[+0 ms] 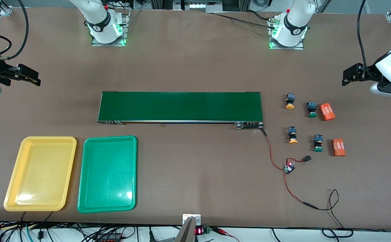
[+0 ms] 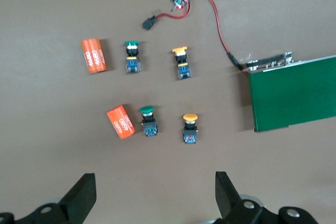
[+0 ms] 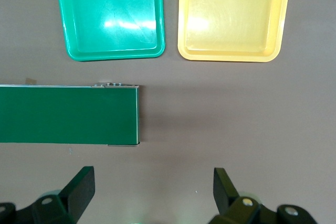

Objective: Sort buttons by color to trays

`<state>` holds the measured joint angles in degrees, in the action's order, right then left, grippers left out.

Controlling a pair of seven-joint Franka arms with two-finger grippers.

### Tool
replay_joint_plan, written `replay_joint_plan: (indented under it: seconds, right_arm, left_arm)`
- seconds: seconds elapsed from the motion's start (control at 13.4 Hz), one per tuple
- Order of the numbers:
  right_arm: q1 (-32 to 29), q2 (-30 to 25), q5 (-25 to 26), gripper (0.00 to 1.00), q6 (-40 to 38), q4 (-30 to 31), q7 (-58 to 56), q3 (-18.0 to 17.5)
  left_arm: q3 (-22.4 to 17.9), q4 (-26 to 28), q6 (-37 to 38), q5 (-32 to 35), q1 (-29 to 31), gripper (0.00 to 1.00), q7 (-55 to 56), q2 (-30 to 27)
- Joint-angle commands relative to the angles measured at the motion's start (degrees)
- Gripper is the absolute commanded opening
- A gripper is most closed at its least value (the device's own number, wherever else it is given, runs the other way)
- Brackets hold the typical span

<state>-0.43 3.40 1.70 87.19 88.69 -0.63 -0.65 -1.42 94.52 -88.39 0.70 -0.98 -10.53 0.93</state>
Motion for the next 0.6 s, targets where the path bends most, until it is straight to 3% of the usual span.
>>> replay_joint_plan:
  seconds: [0.0, 0.52]
  right_arm:
    - [0.25, 0.12, -0.56, 1.00, -0.09, -0.36, -0.08, 0.04]
    - [0.25, 0.12, -0.56, 1.00, -0.18, -0.36, -0.16, 0.04]
  left_arm:
    - [-0.25, -1.80, 2.96, -0.78, 1.15, 1.00, -0.89, 2.05]
    - [-0.25, -3.12, -1.50, 0.27, 5.09, 1.00, -1.07, 10.13]
